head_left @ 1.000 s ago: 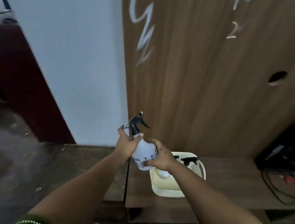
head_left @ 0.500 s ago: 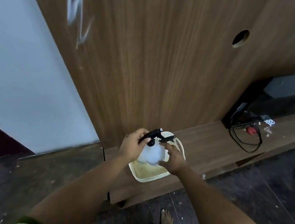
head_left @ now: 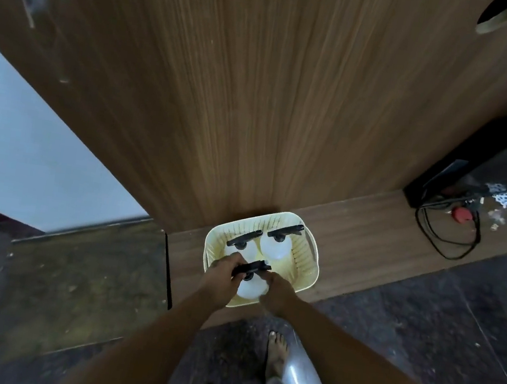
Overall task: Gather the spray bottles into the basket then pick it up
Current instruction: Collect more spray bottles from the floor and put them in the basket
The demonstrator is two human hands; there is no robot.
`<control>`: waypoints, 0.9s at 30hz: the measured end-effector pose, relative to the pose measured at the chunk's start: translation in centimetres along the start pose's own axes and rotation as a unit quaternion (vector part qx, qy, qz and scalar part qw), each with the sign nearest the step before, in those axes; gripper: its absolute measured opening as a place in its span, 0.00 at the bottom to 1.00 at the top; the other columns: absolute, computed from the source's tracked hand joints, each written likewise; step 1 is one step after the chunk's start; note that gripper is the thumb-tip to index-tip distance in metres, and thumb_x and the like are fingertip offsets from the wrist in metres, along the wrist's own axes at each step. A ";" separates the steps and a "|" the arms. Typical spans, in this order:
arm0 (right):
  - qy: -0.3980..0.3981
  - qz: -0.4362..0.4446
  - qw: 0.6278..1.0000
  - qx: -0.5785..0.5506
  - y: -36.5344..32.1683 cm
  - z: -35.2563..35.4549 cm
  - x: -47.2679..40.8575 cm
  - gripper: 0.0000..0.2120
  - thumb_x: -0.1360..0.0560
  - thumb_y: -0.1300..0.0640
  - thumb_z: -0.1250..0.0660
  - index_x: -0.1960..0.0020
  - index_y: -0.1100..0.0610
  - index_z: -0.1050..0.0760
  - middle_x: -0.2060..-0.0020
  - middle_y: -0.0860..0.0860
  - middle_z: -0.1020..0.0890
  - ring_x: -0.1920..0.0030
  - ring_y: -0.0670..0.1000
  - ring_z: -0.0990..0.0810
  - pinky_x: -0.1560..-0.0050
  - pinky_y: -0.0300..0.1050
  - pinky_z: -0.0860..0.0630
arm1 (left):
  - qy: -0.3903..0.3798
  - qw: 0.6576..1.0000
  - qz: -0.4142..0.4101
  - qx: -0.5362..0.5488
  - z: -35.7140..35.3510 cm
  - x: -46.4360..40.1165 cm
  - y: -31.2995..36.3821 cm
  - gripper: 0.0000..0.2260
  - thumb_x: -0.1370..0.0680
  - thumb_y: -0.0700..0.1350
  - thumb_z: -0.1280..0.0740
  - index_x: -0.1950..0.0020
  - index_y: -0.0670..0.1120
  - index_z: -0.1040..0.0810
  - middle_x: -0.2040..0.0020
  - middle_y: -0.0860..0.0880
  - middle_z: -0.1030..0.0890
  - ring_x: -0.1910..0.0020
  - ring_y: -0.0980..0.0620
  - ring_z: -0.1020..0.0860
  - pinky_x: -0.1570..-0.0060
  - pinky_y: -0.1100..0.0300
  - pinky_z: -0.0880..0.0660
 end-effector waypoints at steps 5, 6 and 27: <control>-0.036 0.002 0.997 0.072 -0.1 -0.5 -1.7 0.31 0.23 0.65 0.40 0.23 0.54 0.47 0.29 0.61 0.33 0.33 0.62 0.30 0.37 0.49 0.30 | 0.006 1.000 0.022 0.006 -1.0 -1.1 -1.4 0.02 0.23 0.40 0.35 0.52 0.45 0.24 0.53 0.47 0.18 0.55 0.48 0.22 0.60 0.60 0.32; -0.036 0.002 0.996 0.080 -0.1 -0.5 -1.9 0.31 0.23 0.65 0.40 0.23 0.55 0.47 0.30 0.62 0.32 0.33 0.63 0.30 0.36 0.49 0.30 | 0.007 1.000 0.026 0.008 -1.1 -1.3 -1.6 0.02 0.23 0.40 0.35 0.52 0.45 0.24 0.53 0.47 0.18 0.55 0.48 0.22 0.60 0.60 0.33; 0.215 -0.059 0.971 -0.090 2.4 1.9 -2.2 0.23 0.36 0.66 0.29 0.44 0.59 0.30 0.44 0.57 0.25 0.45 0.57 0.26 0.46 0.49 0.24 | 0.011 0.998 0.045 -0.032 -0.8 -3.4 -3.1 0.24 0.28 0.57 0.29 0.36 0.47 0.27 0.39 0.47 0.24 0.40 0.48 0.25 0.43 0.54 0.27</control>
Point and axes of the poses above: each hand's wrist, its own x-axis away from the middle knuckle, its own z-axis out of the back of the hand, y = z × x, the point moved 4 cm from there along -x, towards the middle knuckle
